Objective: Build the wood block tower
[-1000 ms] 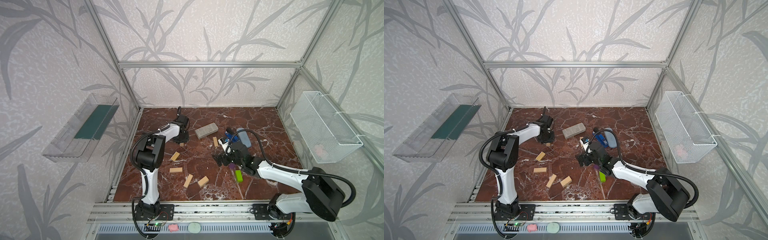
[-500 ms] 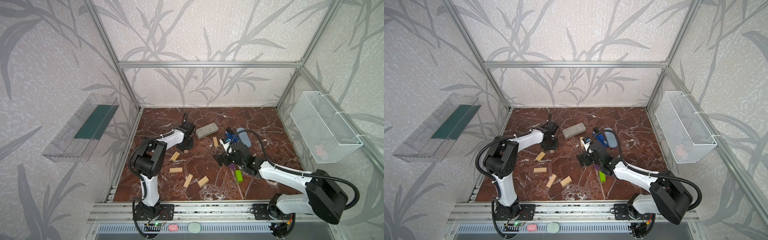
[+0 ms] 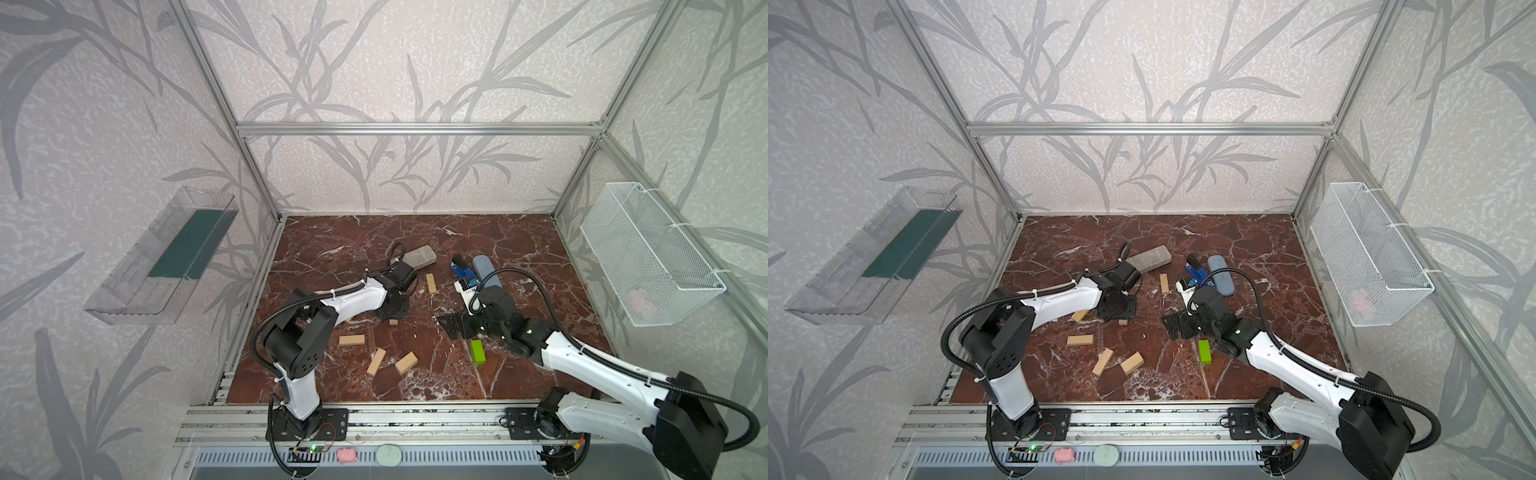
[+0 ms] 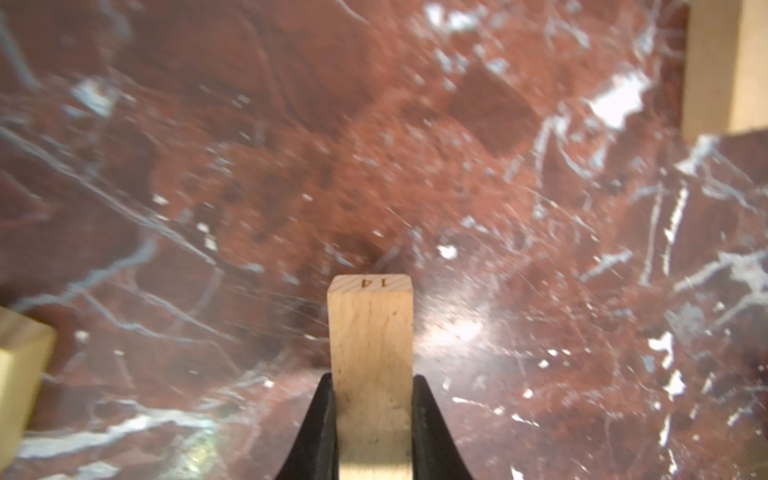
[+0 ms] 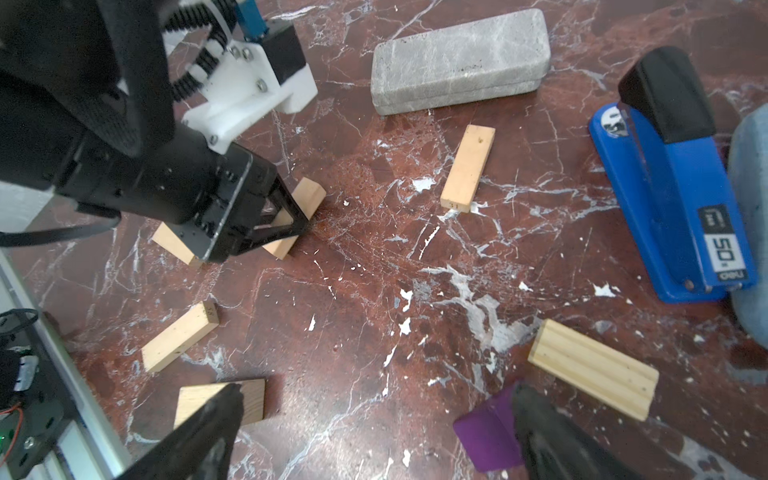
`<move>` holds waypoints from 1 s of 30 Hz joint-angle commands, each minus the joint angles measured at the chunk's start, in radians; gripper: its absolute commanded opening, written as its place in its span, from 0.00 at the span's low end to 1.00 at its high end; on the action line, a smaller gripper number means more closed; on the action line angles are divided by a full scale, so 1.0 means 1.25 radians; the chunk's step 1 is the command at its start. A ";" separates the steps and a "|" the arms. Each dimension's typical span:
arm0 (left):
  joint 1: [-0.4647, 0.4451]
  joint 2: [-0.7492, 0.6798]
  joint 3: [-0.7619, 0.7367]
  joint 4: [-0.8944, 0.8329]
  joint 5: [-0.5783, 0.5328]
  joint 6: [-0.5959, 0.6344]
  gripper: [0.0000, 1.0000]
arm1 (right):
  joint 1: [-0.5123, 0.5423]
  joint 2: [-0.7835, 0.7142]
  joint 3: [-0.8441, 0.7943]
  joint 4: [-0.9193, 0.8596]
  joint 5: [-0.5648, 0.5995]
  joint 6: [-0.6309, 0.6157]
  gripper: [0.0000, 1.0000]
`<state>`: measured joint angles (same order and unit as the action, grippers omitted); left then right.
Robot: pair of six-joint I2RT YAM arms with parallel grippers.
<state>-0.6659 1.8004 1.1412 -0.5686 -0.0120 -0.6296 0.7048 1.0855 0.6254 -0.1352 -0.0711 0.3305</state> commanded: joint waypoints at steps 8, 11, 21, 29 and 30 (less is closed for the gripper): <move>-0.059 0.018 0.031 -0.006 -0.068 -0.065 0.17 | -0.025 -0.100 -0.035 -0.107 -0.024 0.056 0.99; -0.062 0.030 0.034 0.008 -0.081 -0.072 0.17 | -0.033 -0.107 -0.040 -0.114 -0.027 0.063 0.99; -0.064 0.069 0.069 0.008 -0.084 -0.074 0.18 | -0.051 -0.103 -0.039 -0.111 -0.063 0.067 0.99; -0.070 0.089 0.067 0.014 -0.088 -0.071 0.22 | -0.053 -0.110 -0.040 -0.112 -0.054 0.059 0.99; -0.072 0.091 0.069 0.011 -0.093 -0.071 0.23 | -0.053 -0.111 -0.042 -0.111 -0.054 0.059 0.99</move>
<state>-0.7456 1.8942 1.2098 -0.5404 -0.0948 -0.7082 0.6456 0.9653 0.5850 -0.2676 -0.1329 0.4133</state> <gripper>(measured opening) 0.225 0.991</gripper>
